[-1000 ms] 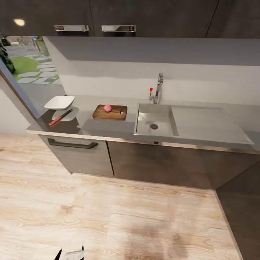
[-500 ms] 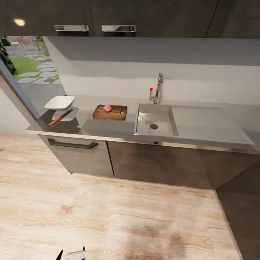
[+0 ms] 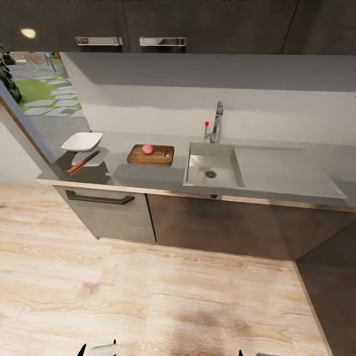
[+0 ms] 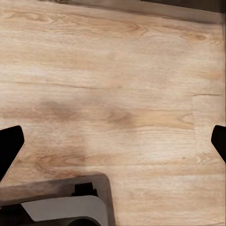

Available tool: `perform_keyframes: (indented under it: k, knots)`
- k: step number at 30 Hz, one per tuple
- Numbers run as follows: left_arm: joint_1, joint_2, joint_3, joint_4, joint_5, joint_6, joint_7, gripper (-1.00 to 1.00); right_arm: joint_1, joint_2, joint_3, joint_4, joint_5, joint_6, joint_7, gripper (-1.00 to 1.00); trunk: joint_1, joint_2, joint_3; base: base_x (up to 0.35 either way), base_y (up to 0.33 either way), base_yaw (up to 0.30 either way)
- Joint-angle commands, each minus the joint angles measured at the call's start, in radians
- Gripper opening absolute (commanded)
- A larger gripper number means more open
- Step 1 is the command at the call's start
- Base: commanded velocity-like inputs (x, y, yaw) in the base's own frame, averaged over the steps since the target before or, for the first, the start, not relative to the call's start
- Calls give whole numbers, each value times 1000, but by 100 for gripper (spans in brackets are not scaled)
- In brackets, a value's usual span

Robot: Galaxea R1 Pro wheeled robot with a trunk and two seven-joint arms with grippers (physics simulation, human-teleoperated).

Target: In the kitchen, take the Vidalia onion out of the sink, dice it on the chopping board with the paring knife, put the diced onion into the bowl on the countertop, then place both the paring knife and the chopping board into the sink.

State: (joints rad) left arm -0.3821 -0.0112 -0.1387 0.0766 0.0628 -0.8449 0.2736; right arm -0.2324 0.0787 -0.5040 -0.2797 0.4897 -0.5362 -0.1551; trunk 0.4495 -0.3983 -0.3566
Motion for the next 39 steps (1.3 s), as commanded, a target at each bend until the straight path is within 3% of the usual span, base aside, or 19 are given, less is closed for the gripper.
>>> perform_keyframes:
  k: [1, 39]
  knots:
    - [-2, 0, -9, 4, 6, -5, 3, 100, -1, 5, -5, -11, 10, -5, -5, 100, 1, -2, 0, 0, 0, 0]
    - [-1, 0, -9, 3, 6, 13, 3, 100, -1, 3, -10, -19, 10, -13, -3, 100, 1, -2, 60, 0, 0, 0]
